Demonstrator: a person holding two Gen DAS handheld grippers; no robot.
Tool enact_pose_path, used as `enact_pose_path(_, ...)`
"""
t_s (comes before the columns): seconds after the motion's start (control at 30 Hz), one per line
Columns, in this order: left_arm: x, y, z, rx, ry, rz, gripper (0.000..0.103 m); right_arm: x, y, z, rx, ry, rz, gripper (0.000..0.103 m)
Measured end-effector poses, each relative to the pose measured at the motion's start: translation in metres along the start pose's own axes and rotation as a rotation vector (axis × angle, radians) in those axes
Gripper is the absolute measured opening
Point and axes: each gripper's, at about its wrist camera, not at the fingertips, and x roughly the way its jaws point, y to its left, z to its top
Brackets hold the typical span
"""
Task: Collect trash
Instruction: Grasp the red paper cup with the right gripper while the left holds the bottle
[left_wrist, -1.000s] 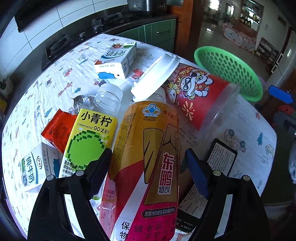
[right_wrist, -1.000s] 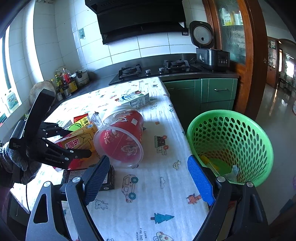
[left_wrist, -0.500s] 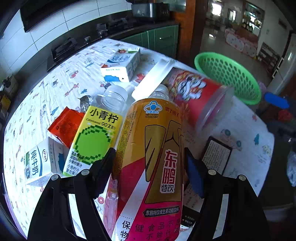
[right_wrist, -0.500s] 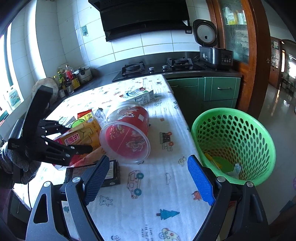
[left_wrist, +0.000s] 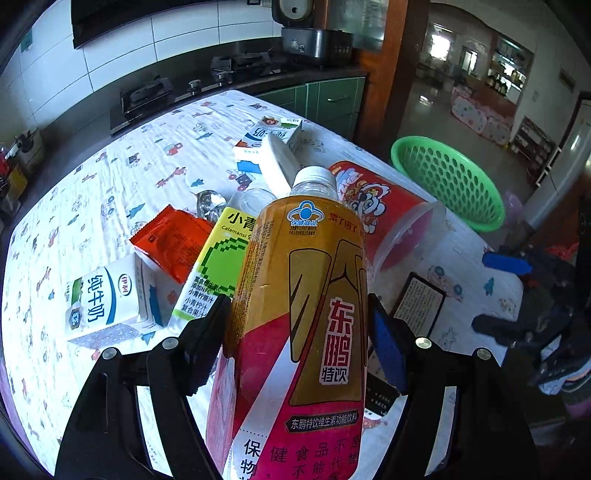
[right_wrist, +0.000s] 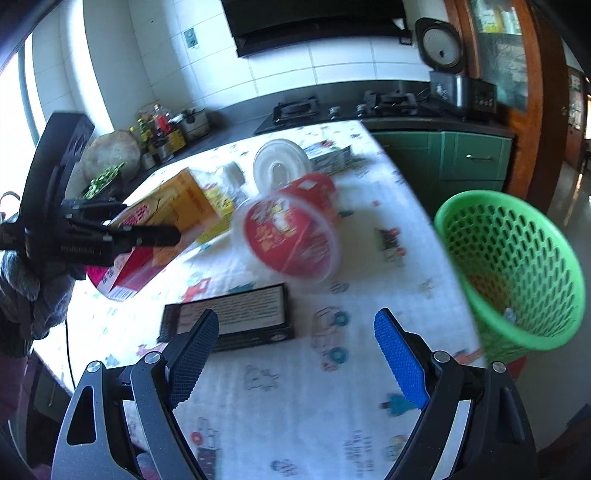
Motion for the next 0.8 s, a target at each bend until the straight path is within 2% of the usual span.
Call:
enact_pose_path(0.17,-0.003,0.006,-0.003,-0.009,-0.006,-0.009,0.071,0.013,0.018,-0.005,-0.042,0.031,0.008,0.083)
enact_pose_path(0.37,-0.011,0.016,-0.005,-0.027,-0.026,-0.019,0.071,0.01,0.02,0.01,-0.037,0.002,-0.003,0.083)
enact_pose_path(0.6,-0.018,0.027,-0.006,-0.044,-0.045,-0.011,0.071,0.01,0.011,0.064,-0.002,0.0,0.025,0.083)
enact_pose_path(0.8,-0.021,0.036,-0.008,-0.054,-0.056,-0.013,0.071,0.042,-0.015,0.113,0.104,0.114,0.058,0.083)
